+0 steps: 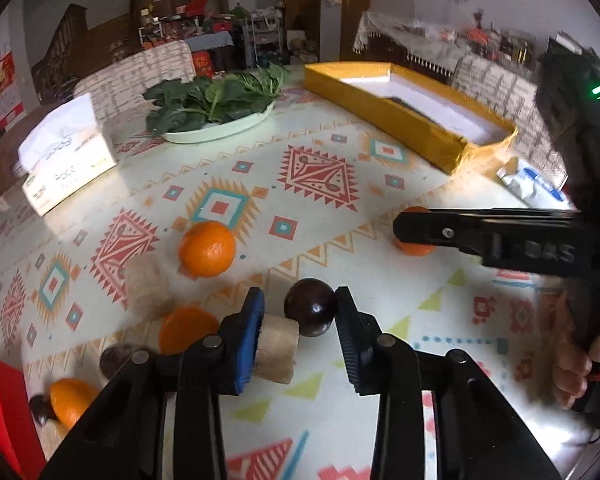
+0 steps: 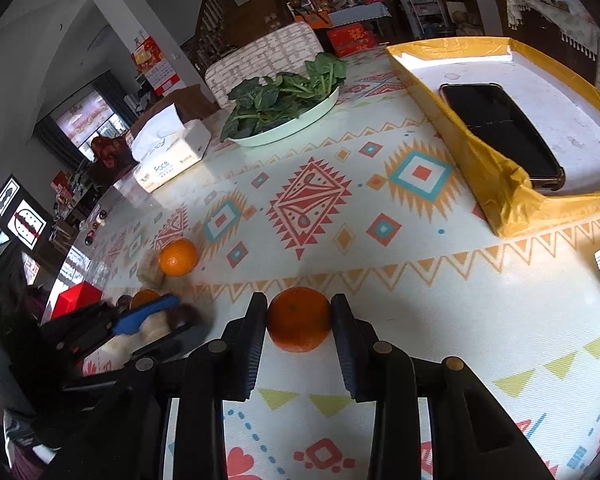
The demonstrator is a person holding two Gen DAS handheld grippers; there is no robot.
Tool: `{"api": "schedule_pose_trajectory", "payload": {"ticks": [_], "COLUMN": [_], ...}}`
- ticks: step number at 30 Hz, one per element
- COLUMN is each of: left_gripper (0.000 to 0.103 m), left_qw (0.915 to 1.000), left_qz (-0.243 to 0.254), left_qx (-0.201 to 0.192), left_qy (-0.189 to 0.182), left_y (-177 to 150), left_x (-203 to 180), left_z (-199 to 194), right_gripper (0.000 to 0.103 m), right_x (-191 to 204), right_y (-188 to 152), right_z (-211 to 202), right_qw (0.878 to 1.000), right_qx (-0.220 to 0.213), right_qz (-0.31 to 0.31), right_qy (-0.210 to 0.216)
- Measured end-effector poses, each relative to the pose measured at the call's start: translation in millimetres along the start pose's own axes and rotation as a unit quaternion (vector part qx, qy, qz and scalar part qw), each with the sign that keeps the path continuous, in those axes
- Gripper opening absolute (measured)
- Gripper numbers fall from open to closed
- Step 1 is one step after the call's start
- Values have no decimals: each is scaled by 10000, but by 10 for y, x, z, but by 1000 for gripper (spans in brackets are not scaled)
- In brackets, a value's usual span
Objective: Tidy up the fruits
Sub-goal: 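Grasp a mandarin orange with right tool while left tool grasps a dark round fruit, then carry orange and dark fruit into the red tray and release both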
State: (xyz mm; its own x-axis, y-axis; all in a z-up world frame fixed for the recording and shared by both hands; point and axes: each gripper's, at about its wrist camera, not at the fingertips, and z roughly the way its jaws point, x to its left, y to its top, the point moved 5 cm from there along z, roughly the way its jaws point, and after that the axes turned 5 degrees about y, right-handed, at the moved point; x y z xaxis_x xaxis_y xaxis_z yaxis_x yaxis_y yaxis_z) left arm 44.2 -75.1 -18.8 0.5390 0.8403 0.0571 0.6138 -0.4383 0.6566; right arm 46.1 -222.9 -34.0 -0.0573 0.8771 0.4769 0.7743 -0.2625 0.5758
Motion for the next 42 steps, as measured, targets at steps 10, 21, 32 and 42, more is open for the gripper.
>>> {"api": "schedule_pose_trajectory", "payload": {"ticks": [10, 21, 32, 42], "left_gripper": [21, 21, 21, 21], "left_qw": [9972, 9924, 9855, 9633], "left_qz": [-550, -912, -1325, -2163], "left_qx": [-489, -828, -1037, -1219], "left_qy": [-161, 54, -210, -1017], "left_y": [-240, -626, -734, -808], "left_x": [139, 561, 735, 1077], "left_z": [-683, -1276, -1443, -1625], "right_gripper": [36, 36, 36, 36], "right_x": [12, 177, 420, 588], "right_y": [-2, -175, -189, -153], "right_z": [-90, -193, -256, -365], "right_qw": [9984, 9989, 9989, 9981], "right_qx": [-371, -325, -335, -281], "right_qz": [-130, -123, -306, -153], "right_qy": [-417, -322, -72, 524]}}
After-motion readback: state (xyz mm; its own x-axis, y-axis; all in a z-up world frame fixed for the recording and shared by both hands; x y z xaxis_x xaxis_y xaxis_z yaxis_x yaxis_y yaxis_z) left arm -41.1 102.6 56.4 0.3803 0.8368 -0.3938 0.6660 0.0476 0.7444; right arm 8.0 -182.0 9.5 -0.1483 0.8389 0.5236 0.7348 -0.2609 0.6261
